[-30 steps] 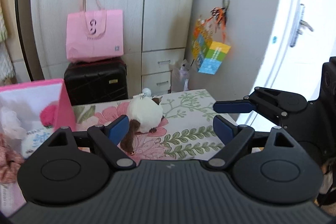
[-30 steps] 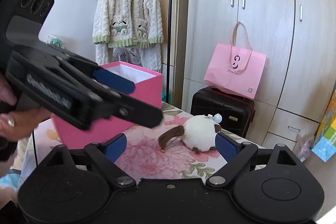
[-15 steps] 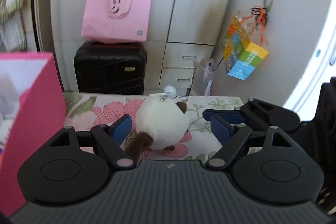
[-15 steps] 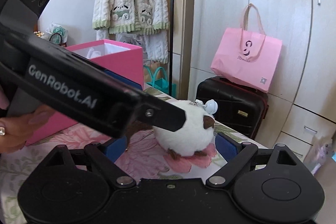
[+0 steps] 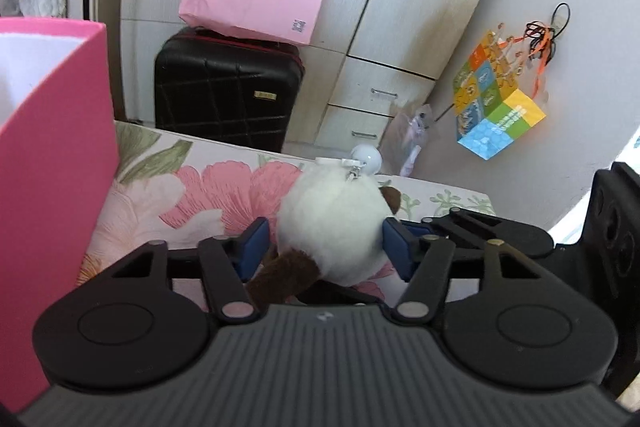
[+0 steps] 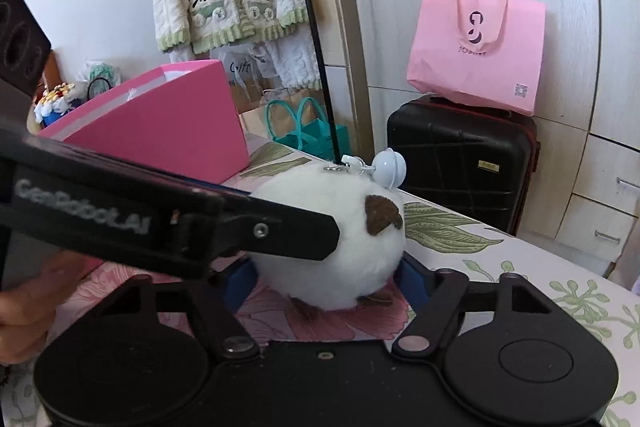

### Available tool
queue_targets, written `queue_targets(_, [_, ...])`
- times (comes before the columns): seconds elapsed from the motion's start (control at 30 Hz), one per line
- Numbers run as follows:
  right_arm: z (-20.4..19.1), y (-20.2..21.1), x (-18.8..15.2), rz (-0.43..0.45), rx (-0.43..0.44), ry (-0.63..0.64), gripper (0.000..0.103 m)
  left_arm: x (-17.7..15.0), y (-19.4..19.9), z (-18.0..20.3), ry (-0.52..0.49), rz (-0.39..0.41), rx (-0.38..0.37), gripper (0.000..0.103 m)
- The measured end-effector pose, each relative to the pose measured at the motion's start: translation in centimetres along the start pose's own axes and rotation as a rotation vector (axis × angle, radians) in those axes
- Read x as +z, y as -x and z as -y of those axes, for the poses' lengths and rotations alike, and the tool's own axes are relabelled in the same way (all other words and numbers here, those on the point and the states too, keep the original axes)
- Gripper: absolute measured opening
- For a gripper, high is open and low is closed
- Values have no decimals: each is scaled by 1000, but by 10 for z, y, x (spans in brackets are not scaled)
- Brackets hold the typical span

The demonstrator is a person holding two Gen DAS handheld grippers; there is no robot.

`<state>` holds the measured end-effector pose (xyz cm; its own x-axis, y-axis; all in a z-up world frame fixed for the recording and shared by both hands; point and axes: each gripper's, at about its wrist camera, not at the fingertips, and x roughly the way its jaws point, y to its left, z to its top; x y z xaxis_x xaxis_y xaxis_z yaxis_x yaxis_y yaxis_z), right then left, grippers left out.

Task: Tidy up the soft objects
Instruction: 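Close the left gripper on the white plush toy, then carry the white plush into the pink box and open the left gripper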

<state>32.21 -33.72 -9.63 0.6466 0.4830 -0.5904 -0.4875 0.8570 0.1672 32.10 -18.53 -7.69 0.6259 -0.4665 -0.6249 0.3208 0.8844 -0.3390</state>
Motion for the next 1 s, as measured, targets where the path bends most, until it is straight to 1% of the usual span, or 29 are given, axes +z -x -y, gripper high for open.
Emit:
queue_targets(0.03, [-3,0,-1,1,-10,6,74,-1,1,0,8,-6,-11,53])
queue_targets(0.1, [-7,1,-2,6,-30,11,73,-2,2,3,-12,-7,-6,51])
queue_targets(0.27, [-14,8,-5,12,-56,-45,72,-7,11,8,-39,-5,-15,51])
queue_targets(0.4, [-30,20,-5,14,-106,-59,72,-12,26,13,-62,5,-26,51])
queue_targets(0.47, [-36,26,-6,15,-109,-95,72,-17,34,16,-78,10,-21,51])
queue_targets(0.57, [-43,34,-11,3,-90,-162,72,-25,46,20,-101,1,-20,51])
queue_targets(0.63, [-52,42,-15,2,-96,-179,72,-31,57,21,-117,0,-31,51])
queue_targets(0.7, [-66,50,-20,7,-115,-166,72,-37,68,22,-128,-13,-51,51])
queue_targets(0.77, [-76,59,-26,7,-126,-189,74,-41,77,20,-110,-19,-70,51])
queue_targets(0.87, [-87,72,-37,42,-135,-272,74,-51,90,22,-135,-18,-89,51])
queue_targets(1.0, [-111,85,-52,75,-184,-277,74,-67,112,19,-165,-25,-125,51])
